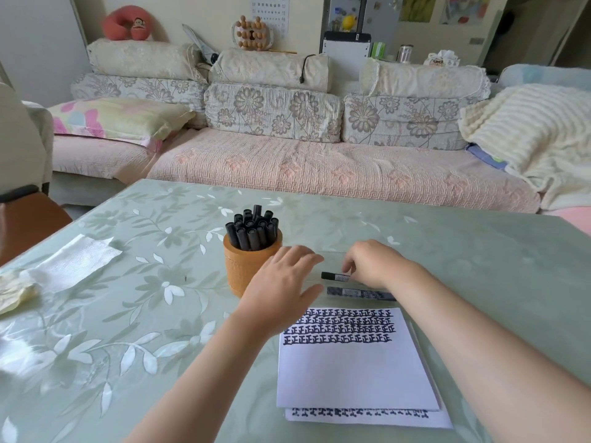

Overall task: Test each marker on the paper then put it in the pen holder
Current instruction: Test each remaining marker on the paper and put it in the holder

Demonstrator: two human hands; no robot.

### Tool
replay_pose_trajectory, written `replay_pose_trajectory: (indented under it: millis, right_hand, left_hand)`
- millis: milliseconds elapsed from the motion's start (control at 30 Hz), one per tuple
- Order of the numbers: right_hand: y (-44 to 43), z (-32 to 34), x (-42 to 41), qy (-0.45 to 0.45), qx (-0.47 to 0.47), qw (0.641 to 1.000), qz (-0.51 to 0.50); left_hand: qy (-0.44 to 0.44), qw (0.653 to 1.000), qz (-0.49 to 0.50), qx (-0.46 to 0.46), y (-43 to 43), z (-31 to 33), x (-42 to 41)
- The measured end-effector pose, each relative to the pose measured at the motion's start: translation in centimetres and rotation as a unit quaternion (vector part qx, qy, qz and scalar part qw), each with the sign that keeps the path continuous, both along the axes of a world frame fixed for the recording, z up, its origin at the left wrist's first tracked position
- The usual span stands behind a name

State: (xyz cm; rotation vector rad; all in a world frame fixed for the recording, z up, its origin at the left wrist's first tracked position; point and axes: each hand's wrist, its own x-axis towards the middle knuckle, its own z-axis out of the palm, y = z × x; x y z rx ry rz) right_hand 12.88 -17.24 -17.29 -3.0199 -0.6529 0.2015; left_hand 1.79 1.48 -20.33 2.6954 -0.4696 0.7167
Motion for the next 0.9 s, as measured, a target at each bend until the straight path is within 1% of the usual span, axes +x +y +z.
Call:
replay_pose_trajectory:
  millis: [67, 100, 167, 200, 300, 400, 467, 567, 633, 767, 900]
  right_hand:
    - [0.2, -0.1, 0.2, 0.009, 0.0, 1.0, 0.003]
    - [0.2, 0.0, 0.2, 0.013, -0.003, 1.0, 0.007]
    - [0.2, 0.1, 0.3, 0.017, -0.009, 1.0, 0.019]
    - [0.1, 0.3, 0.3, 0.021, -0.01, 0.999, 0.029]
    - [-0.4, 0.7, 0.0, 0.048, 0.028, 0.997, 0.054]
    - [-0.8, 1.3, -0.6, 0.044, 0.073, 0.994, 0.073]
    - [-0.9, 1.7, -1.3, 0.032, 0.109, 0.989, 0.092]
    - [-0.9, 2.2, -2.6, 0.054, 0.183, 0.976, 0.105]
    - [-0.9, 2.2, -3.5, 0.065, 0.245, 0.963, 0.095]
    - [-1.2, 1.9, -5.2, 0.053, 0.342, 0.937, 0.053]
    - [-2.4, 1.4, -6.5, 0.077, 0.371, 0.925, 0.029]
  left_hand:
    - [0.081, 0.996, 0.01, 0.027, -0.4, -1.4, 0.2]
    - [0.103, 0.993, 0.016, 0.049, -0.5, -1.9, 0.4]
    - [0.112, 0.99, 0.025, 0.088, -0.6, -2.5, 0.5]
    - [0.113, 0.989, 0.029, 0.091, -0.5, -2.6, 0.6]
    - [0.128, 0.989, 0.028, 0.062, -0.4, -2.5, 0.8]
    - [0.104, 0.994, 0.017, 0.013, -0.7, -2.1, 0.7]
    - [0.072, 0.997, 0.011, -0.018, -0.9, -1.6, 0.7]
    - [0.01, 0.999, 0.001, -0.037, -1.5, -0.8, 0.6]
    - [-0.025, 0.999, -0.001, -0.047, -1.8, -0.5, 0.4]
    - [-0.067, 0.994, 0.003, -0.084, -1.9, 0.0, 0.0]
    - [-0.071, 0.992, 0.02, -0.104, -1.9, 0.4, -0.8]
